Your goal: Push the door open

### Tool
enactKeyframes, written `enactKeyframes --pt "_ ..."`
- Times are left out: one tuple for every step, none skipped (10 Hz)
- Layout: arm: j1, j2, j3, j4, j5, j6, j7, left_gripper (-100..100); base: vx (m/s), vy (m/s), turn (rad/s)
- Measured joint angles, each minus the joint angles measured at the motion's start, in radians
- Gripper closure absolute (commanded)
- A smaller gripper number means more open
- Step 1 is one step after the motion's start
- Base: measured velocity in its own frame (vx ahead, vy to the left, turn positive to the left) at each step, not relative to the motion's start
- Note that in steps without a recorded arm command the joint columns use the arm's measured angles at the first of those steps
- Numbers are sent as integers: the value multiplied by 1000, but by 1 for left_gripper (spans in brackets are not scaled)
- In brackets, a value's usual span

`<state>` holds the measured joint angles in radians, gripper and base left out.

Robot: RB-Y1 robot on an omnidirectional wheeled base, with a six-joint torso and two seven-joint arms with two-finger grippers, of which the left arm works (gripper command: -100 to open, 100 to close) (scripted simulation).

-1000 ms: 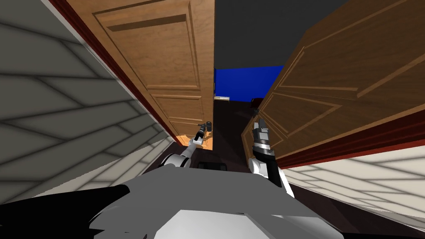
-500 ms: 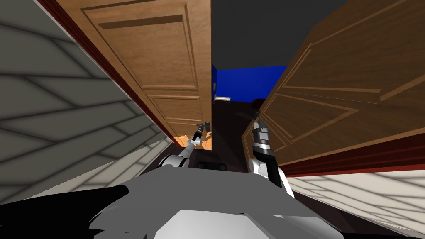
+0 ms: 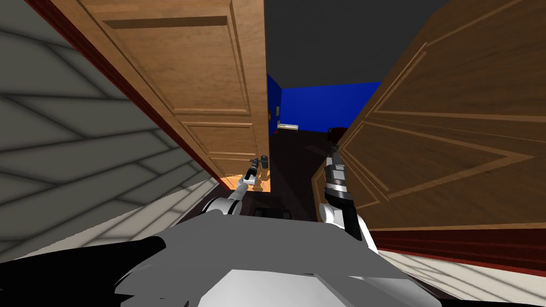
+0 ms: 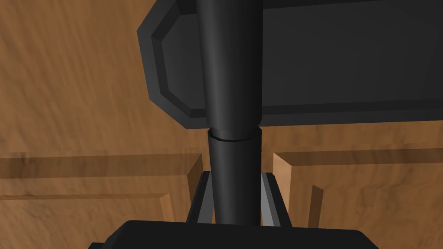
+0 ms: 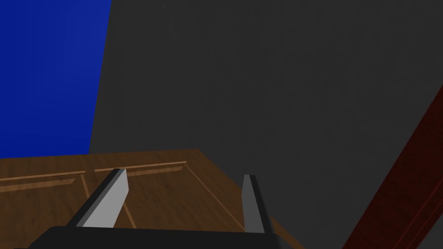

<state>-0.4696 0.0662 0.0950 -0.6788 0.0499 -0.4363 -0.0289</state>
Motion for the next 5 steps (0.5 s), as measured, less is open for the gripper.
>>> enactKeyframes --pt "4 3 11 -1 3 -3 -4 100 158 -159 85" --pt "-5 8 25 19 8 -12 -7 100 159 -143 67" --pt "-1 12 37 18 11 -14 -11 100 157 -141 87" --pt "15 12 47 -7 14 -6 -14 100 164 -140 98" --pt "17 16 58 -7 17 -5 -16 100 173 -110 67"
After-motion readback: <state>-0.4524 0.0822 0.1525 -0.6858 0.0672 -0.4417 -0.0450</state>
